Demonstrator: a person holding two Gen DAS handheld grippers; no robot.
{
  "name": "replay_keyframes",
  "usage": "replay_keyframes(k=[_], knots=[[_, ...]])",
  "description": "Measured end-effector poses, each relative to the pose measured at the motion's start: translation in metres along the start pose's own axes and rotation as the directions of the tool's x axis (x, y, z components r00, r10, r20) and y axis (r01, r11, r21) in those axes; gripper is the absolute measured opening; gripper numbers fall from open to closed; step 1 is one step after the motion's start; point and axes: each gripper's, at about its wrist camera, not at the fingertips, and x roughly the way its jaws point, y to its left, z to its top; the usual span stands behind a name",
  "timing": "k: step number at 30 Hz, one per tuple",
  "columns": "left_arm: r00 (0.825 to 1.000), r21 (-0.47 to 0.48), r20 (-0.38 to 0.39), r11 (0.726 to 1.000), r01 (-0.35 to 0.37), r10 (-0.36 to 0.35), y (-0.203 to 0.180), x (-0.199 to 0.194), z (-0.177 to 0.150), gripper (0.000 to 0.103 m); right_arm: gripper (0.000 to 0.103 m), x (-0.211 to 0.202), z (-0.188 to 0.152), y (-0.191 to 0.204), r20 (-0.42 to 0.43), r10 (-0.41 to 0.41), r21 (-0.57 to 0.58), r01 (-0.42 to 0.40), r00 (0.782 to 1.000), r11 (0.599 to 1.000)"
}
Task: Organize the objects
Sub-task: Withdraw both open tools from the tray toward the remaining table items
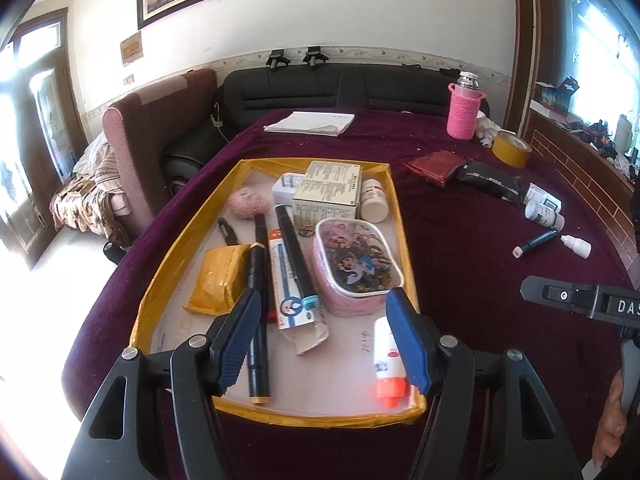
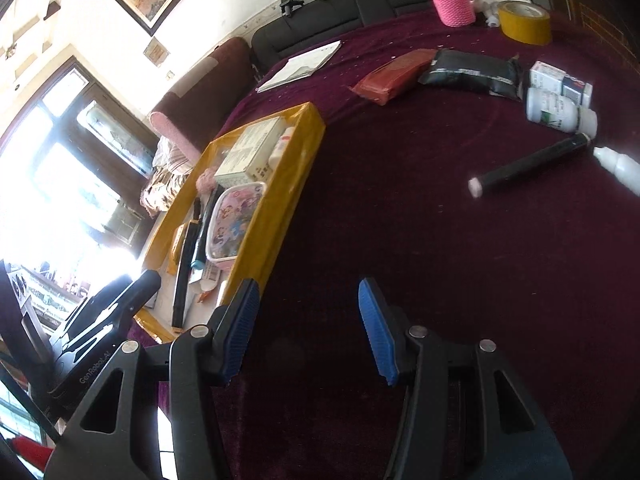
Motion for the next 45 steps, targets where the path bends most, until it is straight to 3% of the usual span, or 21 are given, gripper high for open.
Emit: replay_keyframes(k=[7,13,20,26,35,40,43,45], knots=[[0.995,0.07,-0.04,0.993,0.096,-0.093,-0.044,0.007,0.001,0.06,0.05,-0.058,0.009,-0.094,0.113,-0.128,0.194,0.105,0.985,0.975],[0.99,0.154,-0.085,0.98,0.128,-0.116,-0.082,0.018,-0.006,0.06,0.052,-0.087,0.008,-0.149,0.154,-0.222,0.302,0.169,0.963,0.938],[0.989,0.26,-0.112,0.958,0.119,-0.092,-0.118,0.021,-0.013,0.06,0.052,-0.094,0.042,-0.174,0.192,-0.366,0.312,0.297,0.911,0.902],[0.988,0.301,-0.139,0.947,0.112,-0.072,-0.135,0.028,-0.014,0.06,0.052,-0.089,0.07,-0.195,0.222,-0.374,0.349,0.284,0.901,0.893],[0.986,0.342,-0.16,0.935,0.096,-0.042,-0.151,0.039,-0.012,0.06,0.052,-0.059,0.074,-0.22,0.191,-0.304,0.373,0.217,0.933,0.902],[0.984,0.352,-0.173,0.931,0.098,-0.039,-0.158,0.046,-0.01,0.06,0.056,-0.056,0.071,-0.224,0.198,-0.223,0.36,0.141,0.955,0.922],[0.981,0.357,-0.189,0.928,0.109,-0.042,-0.163,0.051,-0.01,0.06,0.057,-0.05,0.069,-0.221,0.195,-0.13,0.339,0.058,0.972,0.939],[0.98,0.361,-0.194,0.926,0.111,-0.041,-0.167,0.054,-0.011,0.06,0.058,-0.046,0.068,-0.216,0.183,-0.113,0.316,0.05,0.977,0.948]])
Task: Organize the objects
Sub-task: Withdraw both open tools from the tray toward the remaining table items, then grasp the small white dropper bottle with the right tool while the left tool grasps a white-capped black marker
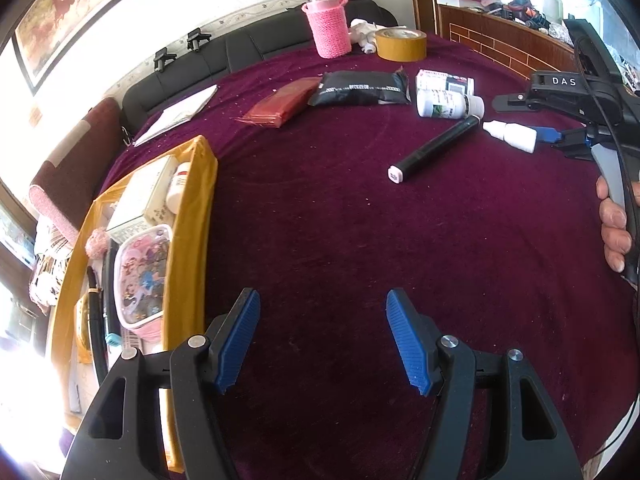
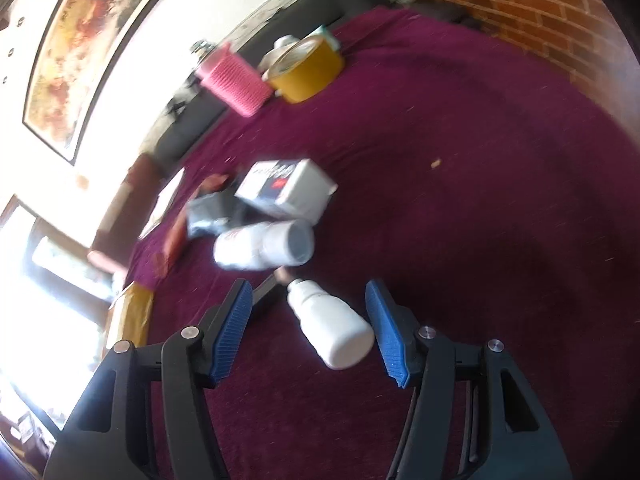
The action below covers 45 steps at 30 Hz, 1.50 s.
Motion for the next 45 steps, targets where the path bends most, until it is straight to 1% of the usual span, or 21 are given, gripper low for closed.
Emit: replay_keyframes(k=[4,7,11,14,16,19,22,24,26,28,31,32,33,34,35,36,38,41,45], knots=[[1.0,0.005,-0.006,1.0,0.004,-0.004,-0.004,0.005,0.003,0.06,0.057,0.006,-0.006,0.008,-0.043,0.06,-0.022,-0.061,0.997,0.998],[1.0,-0.01,0.008,1.0,0.016,-0.016,-0.001,0.007,0.009,0.059,0.058,0.007,-0.009,0.01,-0.048,0.057,-0.035,-0.059,0.997,0.998],[0.999,-0.047,0.02,0.998,0.049,-0.048,0.003,0.015,0.027,0.059,0.058,0.005,-0.008,0.003,-0.052,0.094,-0.004,-0.094,0.994,0.996],[0.996,-0.057,0.051,0.995,0.081,-0.079,0.0,0.02,0.048,0.059,0.058,0.005,-0.007,-0.001,-0.055,0.119,0.017,-0.118,0.991,0.993],[0.992,-0.023,0.09,0.995,0.093,-0.091,-0.01,0.022,0.063,0.059,0.058,0.005,-0.006,-0.002,-0.058,0.126,0.022,-0.125,0.99,0.992],[0.985,0.1,0.144,0.992,0.082,-0.096,-0.036,0.03,0.083,0.059,0.058,0.005,-0.006,-0.001,-0.061,0.127,0.021,-0.126,0.99,0.992],[0.983,0.222,0.152,0.973,0.07,-0.105,-0.062,0.045,0.098,0.059,0.058,0.005,-0.006,0.0,-0.064,0.124,0.015,-0.123,0.99,0.992],[0.983,0.279,0.15,0.958,0.062,-0.107,-0.075,0.056,0.105,0.059,0.058,0.006,-0.006,0.001,-0.065,0.12,0.013,-0.12,0.991,0.993],[0.985,0.31,0.13,0.948,0.07,-0.115,-0.084,0.066,0.111,0.059,0.058,0.006,-0.005,0.001,-0.065,0.119,0.011,-0.119,0.991,0.993],[0.988,0.323,0.108,0.944,0.072,-0.113,-0.089,0.075,0.114,0.059,0.058,0.006,-0.005,0.0,-0.066,0.12,0.011,-0.12,0.991,0.993],[0.986,0.308,0.097,0.946,0.102,-0.138,-0.089,0.081,0.116,0.058,0.058,0.006,-0.006,0.0,-0.065,0.118,0.011,-0.118,0.991,0.993],[0.984,0.295,0.083,0.947,0.126,-0.157,-0.087,0.081,0.116,0.054,0.058,0.006,-0.005,0.0,-0.065,0.118,0.01,-0.117,0.991,0.993],[0.979,0.277,0.061,0.946,0.168,-0.192,-0.084,0.081,0.117,0.048,0.058,0.006,-0.006,0.0,-0.064,0.116,0.009,-0.116,0.991,0.993],[0.97,0.258,0.032,0.94,0.223,-0.239,-0.081,0.081,0.117,0.027,0.058,0.006,-0.006,0.0,-0.064,0.115,0.008,-0.115,0.991,0.993],[0.967,0.252,0.023,0.937,0.241,-0.254,-0.081,0.079,0.116,0.02,0.058,0.006,-0.006,0.0,-0.064,0.114,0.007,-0.114,0.991,0.993],[0.969,0.259,0.023,0.938,0.23,-0.244,-0.084,0.076,0.113,0.018,0.058,0.006,-0.006,0.0,-0.063,0.113,0.006,-0.113,0.992,0.994],[0.966,0.269,0.023,0.932,0.243,-0.258,-0.084,0.071,0.105,0.011,0.058,0.006,-0.007,0.001,-0.062,0.109,0.004,-0.109,0.992,0.994],[0.961,0.25,0.009,0.931,0.266,-0.277,-0.082,0.068,0.099,0.011,0.058,0.006,-0.007,0.001,-0.06,0.103,-0.001,-0.103,0.993,0.995],[0.961,0.205,0.026,0.942,0.266,-0.277,-0.085,0.074,0.104,0.012,0.058,0.007,-0.009,0.006,-0.057,0.07,-0.039,-0.073,0.996,0.997]])
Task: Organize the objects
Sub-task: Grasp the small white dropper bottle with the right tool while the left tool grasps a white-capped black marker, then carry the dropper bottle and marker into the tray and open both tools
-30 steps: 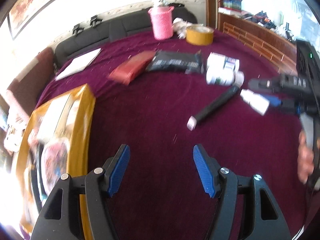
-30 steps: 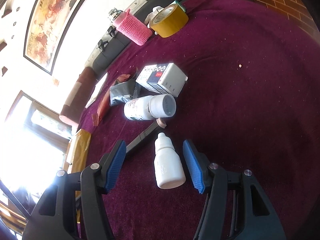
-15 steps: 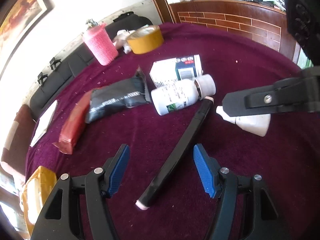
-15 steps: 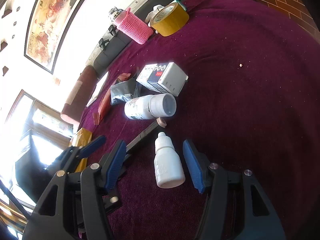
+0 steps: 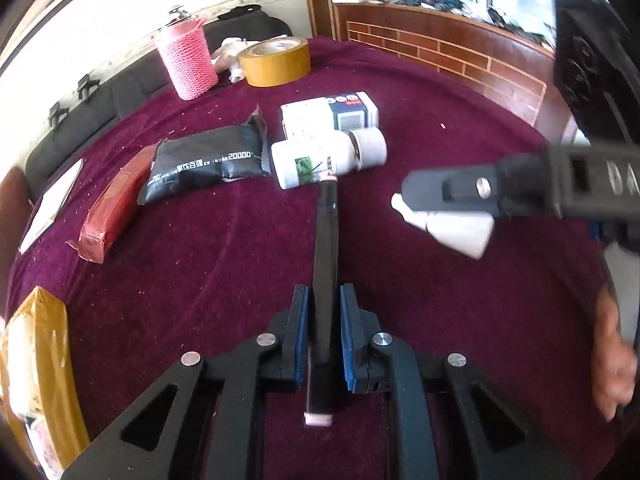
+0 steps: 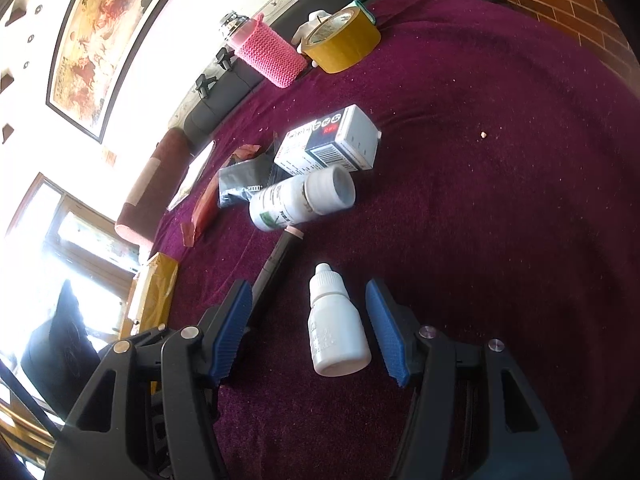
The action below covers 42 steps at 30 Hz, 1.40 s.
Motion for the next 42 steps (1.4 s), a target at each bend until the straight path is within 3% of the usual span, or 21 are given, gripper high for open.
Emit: replay_keyframes(k=[4,7,17,20,21,23,25,29,33,36,39,42], knots=[[1.0,-0.05,0.017,0.999,-0.008,0.009,0.0,0.002,0.002,0.012,0.058,0.002,-0.002,0.009,0.006,-0.054,-0.067,0.054,0.999,0.996],[1.0,-0.09,0.003,0.996,0.023,-0.023,0.006,-0.006,-0.002,0.011,0.058,0.004,-0.005,0.015,0.017,-0.095,-0.124,0.096,0.995,0.988],[0.991,-0.213,0.125,0.977,-0.014,0.042,0.051,-0.11,-0.07,0.011,0.058,0.011,-0.008,0.028,0.039,-0.187,-0.193,0.191,0.982,0.962],[0.988,-0.261,0.142,0.965,-0.013,0.052,0.07,-0.135,-0.095,0.011,0.05,0.013,-0.013,0.04,0.028,-0.295,-0.225,0.293,0.955,0.929],[0.987,-0.276,0.149,0.961,-0.014,0.057,0.076,-0.142,-0.103,0.011,0.035,0.015,-0.016,0.046,0.036,-0.364,-0.254,0.361,0.931,0.897],[0.984,-0.306,0.162,0.952,-0.019,0.071,0.087,-0.153,-0.118,0.011,0.023,0.018,-0.022,0.055,0.049,-0.448,-0.307,0.441,0.893,0.844],[0.981,-0.34,0.171,0.94,-0.025,0.088,0.1,-0.164,-0.134,0.011,0.023,0.016,-0.025,0.057,0.035,-0.464,-0.309,0.451,0.885,0.837],[0.973,-0.425,0.188,0.904,-0.045,0.137,0.133,-0.187,-0.166,0.011,0.023,0.002,-0.031,0.059,-0.005,-0.412,-0.263,0.396,0.911,0.88],[0.96,-0.499,0.184,0.862,-0.092,0.209,0.165,-0.204,-0.198,0.012,0.023,-0.009,-0.041,0.077,-0.053,-0.277,-0.219,0.26,0.959,0.941],[0.95,-0.543,0.161,0.827,-0.142,0.269,0.186,-0.211,-0.22,0.012,0.023,-0.009,-0.051,0.104,-0.087,-0.177,-0.218,0.154,0.98,0.964],[0.943,-0.583,0.124,0.792,-0.183,0.31,0.207,-0.213,-0.237,0.012,0.023,0.0,-0.062,0.139,-0.132,-0.088,-0.242,0.054,0.987,0.969],[0.939,-0.602,0.084,0.768,-0.218,0.332,0.224,-0.209,-0.25,0.012,0.024,0.017,-0.078,0.178,-0.196,-0.016,-0.275,-0.039,0.981,0.961]])
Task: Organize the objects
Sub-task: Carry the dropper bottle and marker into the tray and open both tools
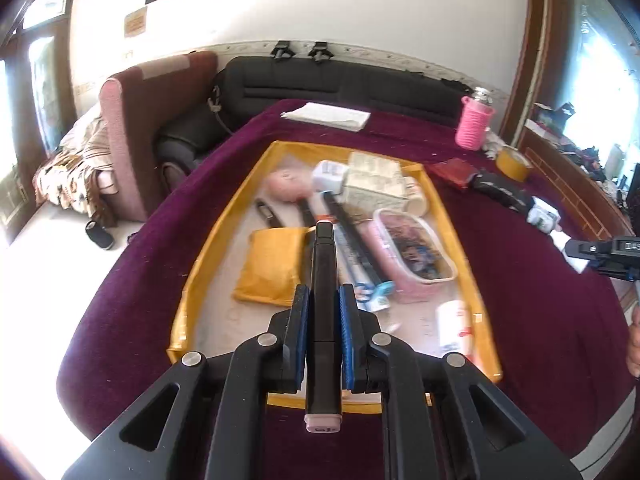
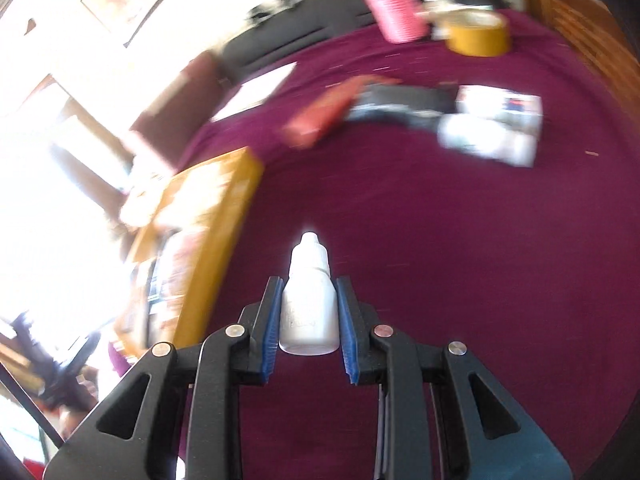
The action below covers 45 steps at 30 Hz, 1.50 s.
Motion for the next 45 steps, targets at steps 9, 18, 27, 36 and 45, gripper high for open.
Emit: replay_keyframes(k=[9,18,27,36,45], knots=[[0.998,-0.001,-0.041,0.998,-0.056,0.056,0.027,0.026,-0.008,0.012,0.024,0.072,-0.024,0.118,-0.152,0.114,-0.143,-0.136,0.982,0.98],[0.998,-0.059,-0.051,0.997,-0.044,0.041,0.04,0.041,-0.009,0.012,0.024,0.128,-0.054,0.17,-0.204,0.029,-0.239,-0.079,0.979,0.968],[0.999,-0.128,-0.02,0.991,-0.048,0.046,0.039,0.031,-0.009,0.05,0.05,0.11,-0.066,0.176,-0.064,-0.086,-0.333,0.06,0.994,0.941],[0.98,-0.087,0.115,0.985,-0.152,0.161,0.012,-0.007,-0.004,0.056,0.057,0.057,-0.052,0.138,0.189,-0.118,-0.182,0.153,0.975,0.971],[0.967,-0.006,0.211,0.989,-0.146,0.144,-0.048,-0.043,0.011,0.058,0.057,0.036,-0.057,0.108,0.238,-0.124,-0.115,0.155,0.963,0.981]])
